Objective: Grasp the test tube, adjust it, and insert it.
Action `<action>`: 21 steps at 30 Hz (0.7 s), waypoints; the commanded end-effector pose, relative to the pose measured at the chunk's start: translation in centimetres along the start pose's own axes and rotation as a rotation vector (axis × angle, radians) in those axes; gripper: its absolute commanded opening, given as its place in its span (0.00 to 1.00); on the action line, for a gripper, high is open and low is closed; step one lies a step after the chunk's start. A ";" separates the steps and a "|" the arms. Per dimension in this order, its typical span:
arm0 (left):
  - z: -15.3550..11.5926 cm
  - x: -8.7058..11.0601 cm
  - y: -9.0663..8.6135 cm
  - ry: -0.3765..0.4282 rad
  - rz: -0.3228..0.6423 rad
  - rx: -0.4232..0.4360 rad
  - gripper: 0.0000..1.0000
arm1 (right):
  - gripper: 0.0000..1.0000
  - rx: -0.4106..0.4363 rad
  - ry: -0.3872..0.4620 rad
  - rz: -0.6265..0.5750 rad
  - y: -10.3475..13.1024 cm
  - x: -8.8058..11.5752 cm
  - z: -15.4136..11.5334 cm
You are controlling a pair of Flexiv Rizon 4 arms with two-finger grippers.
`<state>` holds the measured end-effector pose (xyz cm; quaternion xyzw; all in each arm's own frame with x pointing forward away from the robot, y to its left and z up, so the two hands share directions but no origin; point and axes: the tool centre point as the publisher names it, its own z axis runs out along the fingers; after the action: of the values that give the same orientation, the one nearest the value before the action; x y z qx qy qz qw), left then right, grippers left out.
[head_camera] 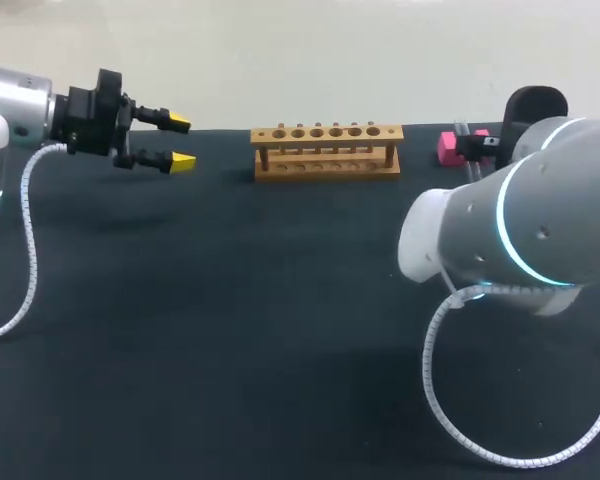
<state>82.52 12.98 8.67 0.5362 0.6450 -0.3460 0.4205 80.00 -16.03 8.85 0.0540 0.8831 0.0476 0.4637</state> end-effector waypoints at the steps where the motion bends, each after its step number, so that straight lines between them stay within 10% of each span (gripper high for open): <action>1: 0.0 0.1 -0.1 -0.003 0.003 -0.004 1.00 | 1.00 0.238 -0.022 -0.001 0.3 0.2 1.4; 21: 0.0 0.1 -0.1 -0.003 0.003 -0.004 1.00 | 1.00 0.083 -0.015 -0.035 -0.5 1.4 3.6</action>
<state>82.52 12.98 8.67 0.5361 0.6450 -0.3460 0.4204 82.05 -16.10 5.38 0.0606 0.8796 -0.0014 0.4719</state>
